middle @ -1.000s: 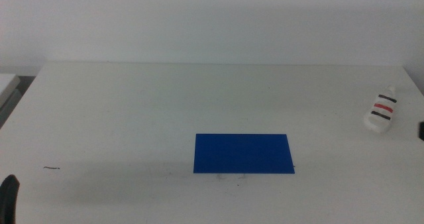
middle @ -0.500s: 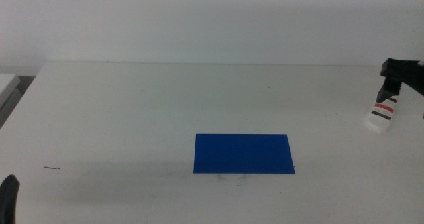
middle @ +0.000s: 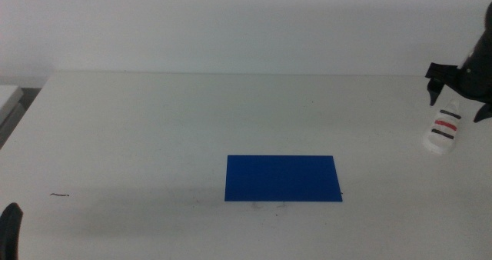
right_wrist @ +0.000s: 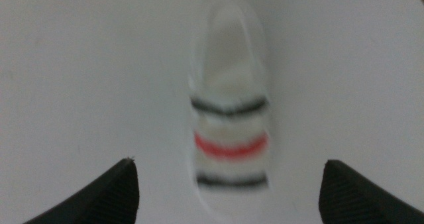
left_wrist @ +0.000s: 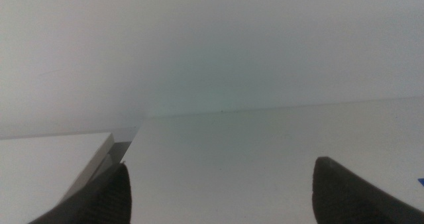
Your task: Use one arm to grab the shoe from the table and place it on the mat.
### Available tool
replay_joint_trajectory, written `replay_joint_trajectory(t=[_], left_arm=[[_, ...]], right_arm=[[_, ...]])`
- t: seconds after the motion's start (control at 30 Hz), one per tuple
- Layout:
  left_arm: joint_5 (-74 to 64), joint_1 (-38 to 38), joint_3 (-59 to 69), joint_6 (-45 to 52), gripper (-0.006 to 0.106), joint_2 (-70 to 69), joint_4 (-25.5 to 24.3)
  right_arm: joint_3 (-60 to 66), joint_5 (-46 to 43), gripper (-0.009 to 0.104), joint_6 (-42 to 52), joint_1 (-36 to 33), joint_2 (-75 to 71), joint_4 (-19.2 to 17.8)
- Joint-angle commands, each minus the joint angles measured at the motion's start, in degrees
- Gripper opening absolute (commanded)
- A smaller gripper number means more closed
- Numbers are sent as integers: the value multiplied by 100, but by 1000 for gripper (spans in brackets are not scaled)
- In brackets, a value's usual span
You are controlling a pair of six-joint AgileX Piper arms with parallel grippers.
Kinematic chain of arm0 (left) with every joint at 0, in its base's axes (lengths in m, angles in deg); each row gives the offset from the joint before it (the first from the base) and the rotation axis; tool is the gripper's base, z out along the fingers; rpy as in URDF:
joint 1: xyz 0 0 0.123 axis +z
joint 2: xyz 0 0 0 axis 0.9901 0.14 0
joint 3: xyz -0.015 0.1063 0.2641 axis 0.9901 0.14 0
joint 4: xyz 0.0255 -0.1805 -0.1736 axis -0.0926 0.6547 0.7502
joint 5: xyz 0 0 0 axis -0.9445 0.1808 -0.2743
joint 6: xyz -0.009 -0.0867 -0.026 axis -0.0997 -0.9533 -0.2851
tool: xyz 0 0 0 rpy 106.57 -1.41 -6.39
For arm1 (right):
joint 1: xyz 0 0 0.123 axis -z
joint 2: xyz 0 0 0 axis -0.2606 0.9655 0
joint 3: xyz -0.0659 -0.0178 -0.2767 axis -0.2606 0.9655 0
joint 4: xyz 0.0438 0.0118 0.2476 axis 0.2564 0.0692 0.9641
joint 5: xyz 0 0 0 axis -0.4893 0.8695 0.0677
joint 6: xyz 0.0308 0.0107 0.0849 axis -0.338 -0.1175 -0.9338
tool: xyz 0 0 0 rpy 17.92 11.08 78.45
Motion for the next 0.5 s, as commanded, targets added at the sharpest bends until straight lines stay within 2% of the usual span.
replay_joint_trajectory(t=[0.0, 0.23, 0.3, 0.37, 0.47], left_arm=[[70, -1, 2, -8, 94, 28, 23], [70, -1, 2, -8, 94, 28, 23], [70, -1, 2, -8, 94, 28, 23], [70, -1, 2, -8, 94, 28, 23], [70, -1, 2, -8, 94, 28, 23]], right_arm=[[-308, -93, 93, -25, 32, 328, -125], [-455, -335, 92, -47, 109, 862, -304], [-455, -424, 89, -46, 153, 919, -304], [-455, -438, 77, -46, 178, 956, -321], [-455, -479, 36, -72, 191, 956, -288]])
